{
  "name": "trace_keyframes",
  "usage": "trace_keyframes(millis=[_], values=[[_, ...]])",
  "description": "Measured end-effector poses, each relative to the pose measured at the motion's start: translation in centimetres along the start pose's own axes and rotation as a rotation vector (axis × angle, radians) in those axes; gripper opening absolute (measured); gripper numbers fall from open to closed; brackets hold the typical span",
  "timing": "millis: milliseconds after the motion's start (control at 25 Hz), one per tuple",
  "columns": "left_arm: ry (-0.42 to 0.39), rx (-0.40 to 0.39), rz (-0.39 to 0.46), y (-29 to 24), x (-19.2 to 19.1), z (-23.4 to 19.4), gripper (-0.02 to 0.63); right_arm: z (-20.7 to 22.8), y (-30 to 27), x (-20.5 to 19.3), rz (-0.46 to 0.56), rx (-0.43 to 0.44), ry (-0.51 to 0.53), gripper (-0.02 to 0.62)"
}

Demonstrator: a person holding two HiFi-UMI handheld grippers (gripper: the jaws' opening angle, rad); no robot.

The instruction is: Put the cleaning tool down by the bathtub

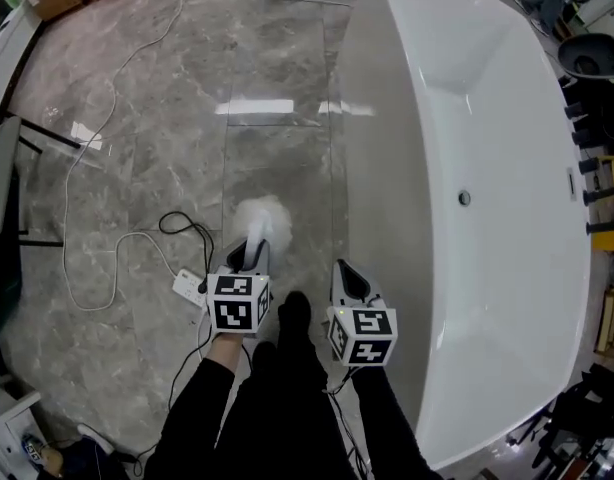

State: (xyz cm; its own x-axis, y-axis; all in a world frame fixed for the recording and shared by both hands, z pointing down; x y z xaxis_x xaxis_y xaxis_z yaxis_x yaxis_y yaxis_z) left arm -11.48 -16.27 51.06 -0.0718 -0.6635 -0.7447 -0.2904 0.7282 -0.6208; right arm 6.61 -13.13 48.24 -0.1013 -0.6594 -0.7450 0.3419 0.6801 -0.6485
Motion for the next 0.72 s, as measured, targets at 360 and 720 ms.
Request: trace_keyframes(millis=[360,720], values=[[-0.014,-0.01,0.008,-7.9,-2.1,-2.3,0.095,3.5,-8.2,-0.7,0.025,-0.028,0.018,0.001],[-0.018,-0.018,0.003,-14.5,-4.4,-3.5,0.095,6.5,-14.4,-2.4,0.041,-0.029,0.014,0.0]])
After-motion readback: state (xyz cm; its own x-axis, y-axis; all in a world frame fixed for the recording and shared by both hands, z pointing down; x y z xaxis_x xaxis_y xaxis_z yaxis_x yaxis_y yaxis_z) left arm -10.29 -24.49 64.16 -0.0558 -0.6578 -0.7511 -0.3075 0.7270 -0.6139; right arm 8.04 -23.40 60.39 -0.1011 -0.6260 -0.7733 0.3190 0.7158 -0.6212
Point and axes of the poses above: the fingertips, and each gripper's own axes: y backward along the fingers, z to its right, x out of its top, the point moved 4 cm from there along y, backward along the fingers, and after that the axes turned 2 degrees about z, right-handed, at the moved point
